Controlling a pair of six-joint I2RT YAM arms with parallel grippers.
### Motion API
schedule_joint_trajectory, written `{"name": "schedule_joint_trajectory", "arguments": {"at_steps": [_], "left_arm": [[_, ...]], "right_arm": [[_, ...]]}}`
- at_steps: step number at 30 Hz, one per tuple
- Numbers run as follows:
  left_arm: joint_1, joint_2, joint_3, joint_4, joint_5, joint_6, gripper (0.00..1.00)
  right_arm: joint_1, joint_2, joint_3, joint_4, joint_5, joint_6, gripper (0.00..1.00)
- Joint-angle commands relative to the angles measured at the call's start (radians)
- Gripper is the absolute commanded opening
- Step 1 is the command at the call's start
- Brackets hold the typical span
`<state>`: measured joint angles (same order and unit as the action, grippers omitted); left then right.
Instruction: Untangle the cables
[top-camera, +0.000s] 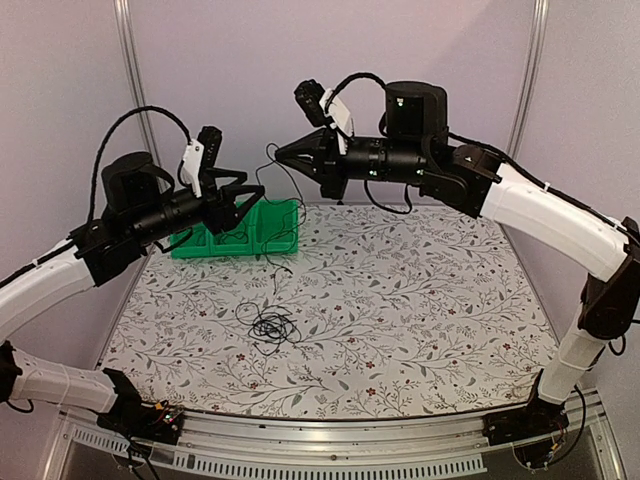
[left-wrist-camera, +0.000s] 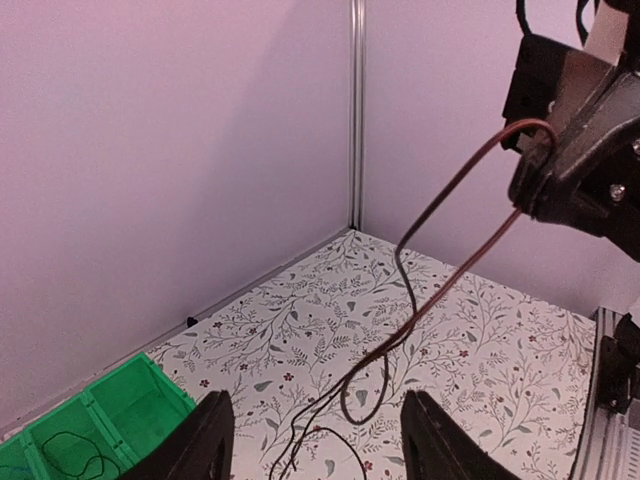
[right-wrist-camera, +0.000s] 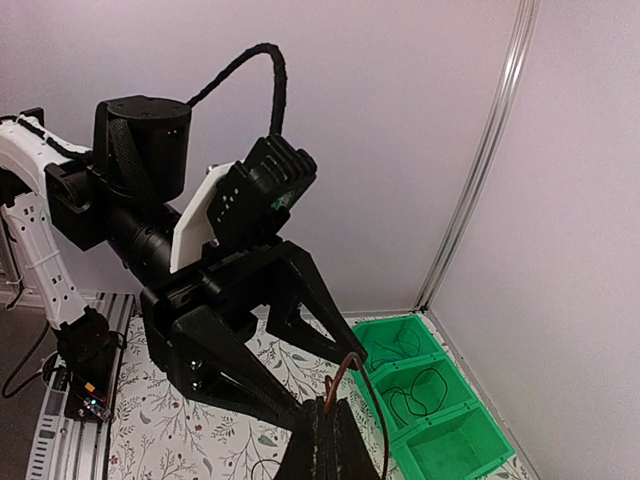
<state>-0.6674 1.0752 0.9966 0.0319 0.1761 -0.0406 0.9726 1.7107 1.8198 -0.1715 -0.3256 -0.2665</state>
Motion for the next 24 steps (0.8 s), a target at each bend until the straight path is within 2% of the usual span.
{"name": "schedule_joint_trajectory", "arguments": {"at_steps": [1,4,8,13,15,16,17,19,22,24], "left_arm": [[0.006,0.053,0.050,0.047,0.051,0.031,0.53],[0.006,0.079,0.069,0.062,0.073,0.034,0.46],[0.006,0.099,0.088,0.066,0.076,0.039,0.29],[0.007,0.110,0.117,0.059,0.084,0.066,0.01],[0.011,0.111,0.128,0.052,0.075,0.069,0.00],[0.015,0.112,0.136,0.045,0.071,0.069,0.00],[0.021,0.116,0.147,0.034,0.067,0.069,0.00],[0.040,0.135,0.180,-0.004,0.066,0.063,0.00],[0.075,0.169,0.234,-0.083,0.072,0.044,0.00],[0.102,0.198,0.270,-0.128,0.075,0.024,0.00]], "right_arm": [[-0.009,0.020,-0.012,0.006,0.004,0.015,0.00],[-0.011,0.029,-0.011,0.007,0.002,0.015,0.00],[-0.020,0.040,-0.011,0.009,0.005,0.016,0.00],[-0.039,0.057,-0.011,0.012,0.024,0.034,0.00],[-0.041,0.069,-0.010,0.014,0.108,0.038,0.00],[-0.041,0.074,-0.012,0.027,0.267,0.036,0.01],[-0.048,0.083,-0.015,0.043,0.393,0.049,0.04],[-0.075,0.096,-0.013,0.051,0.479,0.071,0.17],[-0.115,0.100,-0.017,0.049,0.444,0.109,0.40],[-0.133,0.087,-0.028,0.035,0.346,0.132,0.48]]}}
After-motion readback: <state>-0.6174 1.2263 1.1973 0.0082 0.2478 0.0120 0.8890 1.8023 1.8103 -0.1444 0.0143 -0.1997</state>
